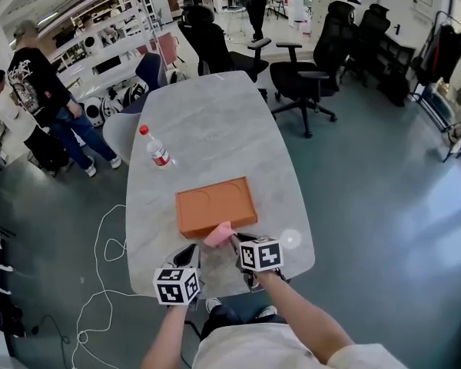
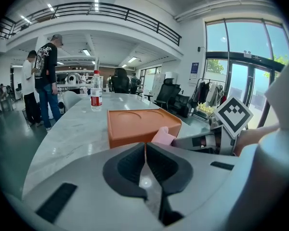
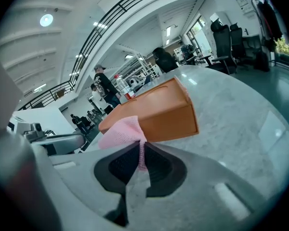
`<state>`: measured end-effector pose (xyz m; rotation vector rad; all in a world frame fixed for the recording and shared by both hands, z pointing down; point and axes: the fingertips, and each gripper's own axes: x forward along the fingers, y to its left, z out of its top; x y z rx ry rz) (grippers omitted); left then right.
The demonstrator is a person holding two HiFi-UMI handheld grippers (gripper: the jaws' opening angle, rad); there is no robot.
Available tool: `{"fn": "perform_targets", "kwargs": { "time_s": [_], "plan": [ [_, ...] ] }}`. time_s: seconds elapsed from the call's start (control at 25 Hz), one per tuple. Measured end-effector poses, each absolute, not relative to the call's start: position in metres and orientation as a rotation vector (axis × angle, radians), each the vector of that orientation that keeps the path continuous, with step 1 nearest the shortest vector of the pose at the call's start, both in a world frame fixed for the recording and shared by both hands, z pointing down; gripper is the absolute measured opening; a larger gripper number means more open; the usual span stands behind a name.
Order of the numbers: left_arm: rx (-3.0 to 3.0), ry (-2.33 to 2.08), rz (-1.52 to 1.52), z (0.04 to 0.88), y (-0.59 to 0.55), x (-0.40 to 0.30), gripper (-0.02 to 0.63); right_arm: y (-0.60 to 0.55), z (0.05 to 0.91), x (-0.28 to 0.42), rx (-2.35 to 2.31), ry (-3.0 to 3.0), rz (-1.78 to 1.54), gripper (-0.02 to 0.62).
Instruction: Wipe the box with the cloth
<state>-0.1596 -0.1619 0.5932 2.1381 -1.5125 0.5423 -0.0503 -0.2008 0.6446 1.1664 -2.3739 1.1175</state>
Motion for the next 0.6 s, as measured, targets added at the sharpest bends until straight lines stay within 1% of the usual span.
{"fn": "perform_targets", "kwargs": {
  "time_s": [0.6],
  "plan": [
    [2.187, -1.454, 0.560, 0.595, -0.174, -0.121, 0.015, -0.214, 0.643, 0.018, 1.326, -2.337, 1.147, 0.034]
  ]
}}
